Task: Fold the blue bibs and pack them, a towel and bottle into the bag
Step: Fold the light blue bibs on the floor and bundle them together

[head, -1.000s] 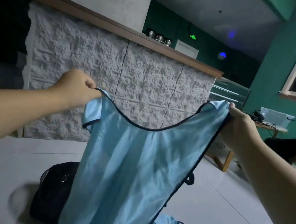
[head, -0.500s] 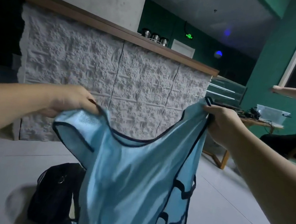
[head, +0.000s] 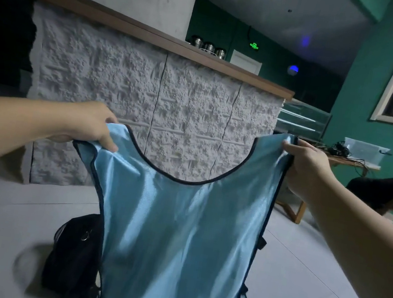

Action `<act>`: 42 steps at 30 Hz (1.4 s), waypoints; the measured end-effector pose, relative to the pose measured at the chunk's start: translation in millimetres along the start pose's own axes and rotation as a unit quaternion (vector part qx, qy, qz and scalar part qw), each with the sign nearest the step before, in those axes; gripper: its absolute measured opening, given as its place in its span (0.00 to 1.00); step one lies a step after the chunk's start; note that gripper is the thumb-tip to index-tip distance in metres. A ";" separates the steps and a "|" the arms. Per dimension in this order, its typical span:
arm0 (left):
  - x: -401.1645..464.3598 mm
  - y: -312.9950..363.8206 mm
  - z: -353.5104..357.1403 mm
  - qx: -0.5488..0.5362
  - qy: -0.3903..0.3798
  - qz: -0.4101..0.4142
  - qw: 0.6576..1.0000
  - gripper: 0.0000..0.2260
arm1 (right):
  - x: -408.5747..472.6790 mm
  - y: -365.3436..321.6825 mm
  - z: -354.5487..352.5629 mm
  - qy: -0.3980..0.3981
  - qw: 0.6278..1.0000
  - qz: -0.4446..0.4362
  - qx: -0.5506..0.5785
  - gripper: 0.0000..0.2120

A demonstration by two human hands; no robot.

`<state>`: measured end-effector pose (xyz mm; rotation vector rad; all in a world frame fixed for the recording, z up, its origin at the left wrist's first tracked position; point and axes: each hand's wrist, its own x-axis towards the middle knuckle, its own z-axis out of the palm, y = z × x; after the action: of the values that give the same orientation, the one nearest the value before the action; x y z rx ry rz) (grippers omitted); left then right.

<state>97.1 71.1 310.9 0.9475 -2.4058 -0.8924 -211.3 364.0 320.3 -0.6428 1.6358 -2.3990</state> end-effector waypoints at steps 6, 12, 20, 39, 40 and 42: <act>-1.8 8.5 15.3 -0.212 -0.123 -0.143 0.959 0.09 | -12.4 17.3 17.3 -0.037 0.997 -0.008 -0.061 0.38; 8.8 24.6 46.8 -0.282 -0.111 -0.130 0.944 0.09 | -45.2 33.4 56.0 -0.119 0.970 -0.059 -0.202 0.43; 8.3 69.9 73.0 -0.389 -0.067 -0.108 0.912 0.07 | -91.8 80.0 97.9 -0.266 0.948 -0.081 -0.156 0.31; -6.5 32.9 99.2 -0.384 -0.106 0.008 0.917 0.45 | -78.3 39.8 127.3 -0.151 0.988 0.014 -0.017 0.20; -6.7 24.7 108.2 -0.369 -0.128 -0.007 0.921 0.53 | -76.6 35.3 125.4 -0.167 0.985 0.031 0.012 0.19; -8.4 12.4 125.5 -0.353 -0.175 -0.021 0.919 0.58 | -74.2 29.0 121.8 -0.209 0.975 0.050 0.063 0.19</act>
<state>26.4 136.1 228.7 0.5820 -2.0348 -1.9025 -94.6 277.4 312.1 -0.9403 1.2978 -2.0935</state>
